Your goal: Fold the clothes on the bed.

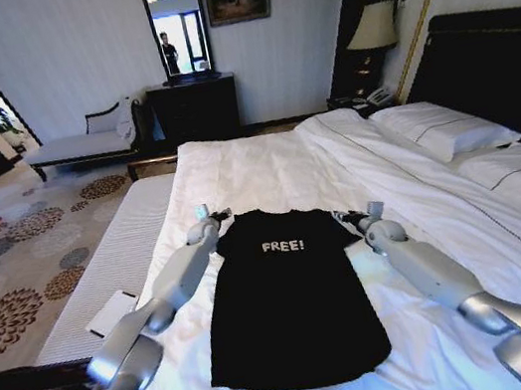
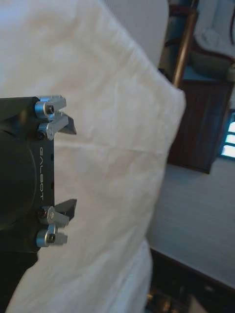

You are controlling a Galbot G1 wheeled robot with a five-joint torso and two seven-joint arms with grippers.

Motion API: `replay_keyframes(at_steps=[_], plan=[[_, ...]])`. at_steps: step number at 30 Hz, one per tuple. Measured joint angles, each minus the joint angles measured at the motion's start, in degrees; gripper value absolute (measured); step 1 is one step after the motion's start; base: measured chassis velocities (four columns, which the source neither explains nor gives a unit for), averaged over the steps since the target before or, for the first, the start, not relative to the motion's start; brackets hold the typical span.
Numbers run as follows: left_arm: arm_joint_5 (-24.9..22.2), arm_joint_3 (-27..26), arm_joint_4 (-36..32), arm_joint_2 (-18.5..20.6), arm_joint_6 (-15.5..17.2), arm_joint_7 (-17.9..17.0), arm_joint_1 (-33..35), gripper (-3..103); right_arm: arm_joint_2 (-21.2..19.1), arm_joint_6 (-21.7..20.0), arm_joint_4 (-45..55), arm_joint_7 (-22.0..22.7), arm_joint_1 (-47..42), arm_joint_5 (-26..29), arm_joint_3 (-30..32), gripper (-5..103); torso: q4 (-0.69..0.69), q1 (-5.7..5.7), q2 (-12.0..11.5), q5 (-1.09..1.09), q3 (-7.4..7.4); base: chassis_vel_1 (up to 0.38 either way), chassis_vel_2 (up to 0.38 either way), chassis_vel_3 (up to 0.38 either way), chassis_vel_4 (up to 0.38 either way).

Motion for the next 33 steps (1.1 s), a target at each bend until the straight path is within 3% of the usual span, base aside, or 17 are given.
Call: replay_keyframes(at_steps=[1, 3, 5, 6, 8, 11, 14, 16, 19, 26, 29, 31, 33], plan=[[0.0, 0.0, 0.0, 0.0, 0.0, 0.0, 0.0, 74, 0.0, 0.0, 0.0, 0.0, 0.0, 0.0, 0.0, 75, 0.0, 0.0, 0.0, 0.0, 0.0, 0.0, 0.0, 0.0, 0.0], [-0.96, -0.83, -4.24, 2.69, 0.09, -1.13, 2.04, 84, -0.93, -0.77, 2.68, 0.71, -1.58, 2.01, 2.13, 85, 0.02, 0.0, 0.0, -0.01, 0.0, 0.0, 0.0, 0.0, 0.0], [-1.72, -2.63, -14.29, 8.11, 0.14, -2.45, 7.63, 95, -2.74, -2.07, 7.23, 1.53, -5.3, 5.24, 6.61, 90, 0.06, -0.01, 0.0, -0.01, 0.0, 0.0, 0.0, 0.0, 0.0], [-1.72, -2.63, -14.29, 8.11, 0.14, -2.45, 7.63, 95, -2.74, -2.07, 7.23, 1.53, -5.3, 5.24, 6.61, 90, 0.06, -0.01, 0.0, -0.01, 0.0, 0.0, 0.0, 0.0, 0.0], [-1.48, -4.59, -23.35, 13.63, 0.08, -2.73, 13.49, 100, -4.03, -3.67, 11.24, 2.53, -9.56, 9.25, 10.92, 98, -0.01, -0.01, 0.01, -0.03, -0.01, 0.0, 0.0, 0.0, 0.0], [-0.92, -6.18, -27.13, 16.31, -0.02, -2.74, 16.67, 100, -4.51, -4.26, 12.96, 2.99, -11.92, 10.81, 12.77, 100, 0.01, -0.02, 0.01, -0.01, -0.01, 0.0, 0.0, 0.0, 0.0], [0.24, -11.64, -34.47, 21.83, -0.46, -2.81, 24.95, 100, -5.1, -4.88, 17.34, 3.35, -17.45, 12.34, 16.36, 100, 0.03, -0.02, 0.01, 0.01, -0.01, 0.0, 0.0, 0.0, 0.0], [0.47, -12.71, -35.77, 22.53, -0.53, -2.8, 26.5, 100, -5.1, -4.9, 18.04, 3.39, -18.22, 12.43, 16.83, 100, 0.03, -0.01, 0.01, -0.01, -0.01, 0.0, 0.0, 0.0, 0.0], [2.33, -19.09, -43.3, 26.11, -1.03, -2.6, 36.74, 100, -5.07, -5.16, 24.08, 3.78, -24.7, 12.34, 21.7, 100, 0.03, 0.0, 0.01, 0.0, -0.01, 0.0, 0.0, 0.0, 0.0], [5.71, -29.53, -52.07, 25.85, -1.3, -1.66, 50.95, 100, -4.49, -6.53, 34.4, 3.84, -38.34, 10.92, 30.72, 100, -0.01, -0.01, 0.01, 0.0, -0.02, 0.0, 0.0, 0.0, 0.0], [8.41, -34.86, -55.73, 23.16, -1.37, -0.61, 60.83, 100, -3.49, -7.03, 39.47, 3.56, -47.09, 9.31, 36.23, 100, 0.0, -0.01, 0.01, -0.01, -0.01, 0.0, 0.0, 0.0, 0.0], [9.1, -36.05, -56.54, 22.47, -1.39, -0.22, 63.23, 100, -3.21, -7.11, 40.47, 3.36, -49.05, 8.84, 37.43, 100, 0.02, -0.01, 0.01, -0.02, -0.01, 0.0, 0.0, 0.0, 0.0], [11.23, -40.23, -59.5, 19.31, -1.69, 1.07, 71.11, 100, -2.01, -7.15, 43.09, 2.07, -56.82, 6.22, 41.62, 100, 0.03, -0.01, 0.02, 0.01, -0.01, 0.0, 0.0, 0.0, 0.0]])
